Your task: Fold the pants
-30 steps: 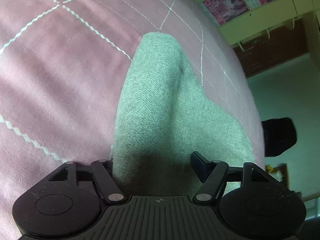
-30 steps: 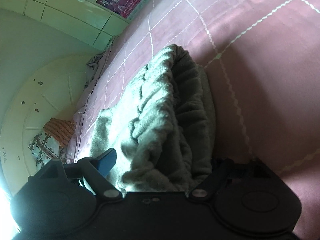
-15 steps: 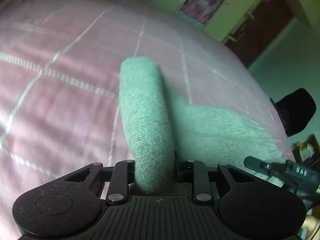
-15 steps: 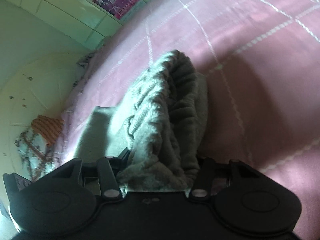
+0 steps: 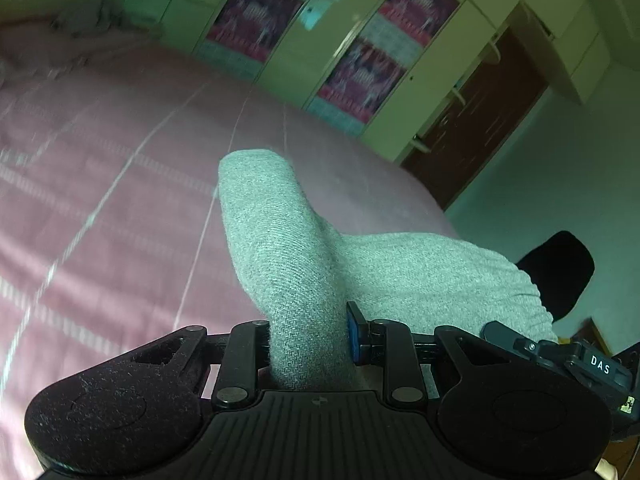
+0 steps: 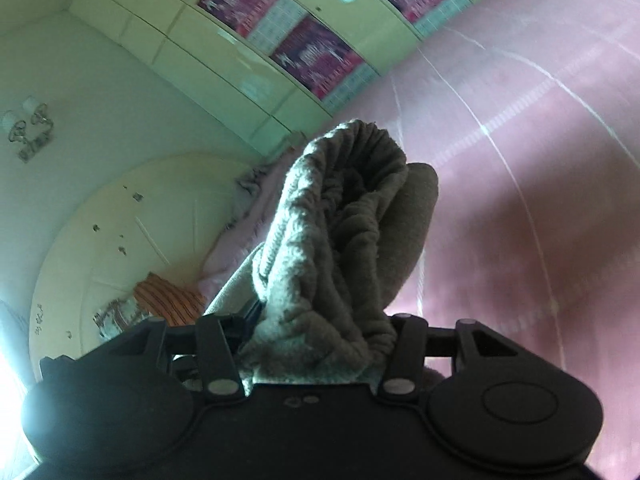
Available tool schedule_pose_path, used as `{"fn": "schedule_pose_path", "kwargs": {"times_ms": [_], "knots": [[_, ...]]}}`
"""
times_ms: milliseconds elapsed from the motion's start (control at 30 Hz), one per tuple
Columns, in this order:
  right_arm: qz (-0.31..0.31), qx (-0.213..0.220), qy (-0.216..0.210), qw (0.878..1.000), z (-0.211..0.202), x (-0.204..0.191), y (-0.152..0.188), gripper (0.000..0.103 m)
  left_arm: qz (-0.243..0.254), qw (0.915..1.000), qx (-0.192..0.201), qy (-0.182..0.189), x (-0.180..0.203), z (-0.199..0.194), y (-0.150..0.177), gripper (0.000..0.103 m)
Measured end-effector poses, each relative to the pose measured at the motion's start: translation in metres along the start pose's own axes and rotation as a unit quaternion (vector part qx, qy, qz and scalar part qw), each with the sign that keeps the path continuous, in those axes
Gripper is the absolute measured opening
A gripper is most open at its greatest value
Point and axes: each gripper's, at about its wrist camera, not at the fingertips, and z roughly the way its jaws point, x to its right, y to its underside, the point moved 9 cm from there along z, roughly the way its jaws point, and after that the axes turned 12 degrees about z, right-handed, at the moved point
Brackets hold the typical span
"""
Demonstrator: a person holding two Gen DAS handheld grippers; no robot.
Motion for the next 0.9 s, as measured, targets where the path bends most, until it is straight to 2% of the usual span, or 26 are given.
{"fn": "schedule_pose_path", "kwargs": {"times_ms": [200,500,800,833,900], "knots": [[0.005,0.011,-0.018,1.000,0.023,-0.004,-0.047,0.050,0.012,0.9998,0.011,-0.013,-0.005,0.027,-0.040,0.026],[0.027,0.003,-0.002,1.000,0.058,0.021,-0.066,0.049,0.031,0.9985,-0.015,-0.042,-0.017,0.077,-0.041,0.026],[0.063,-0.002,0.035,0.997,0.082,0.077,-0.062,0.049,0.058,0.9936,-0.056,-0.079,-0.034,0.115,-0.003,0.026],[0.069,-0.004,0.041,0.997,0.085,0.084,-0.061,0.049,0.062,0.9920,-0.069,-0.086,-0.038,0.121,0.005,0.026],[0.072,-0.007,0.060,0.996,0.089,0.099,-0.057,0.049,0.061,0.9870,-0.105,-0.105,-0.050,0.131,0.026,0.034]]}}
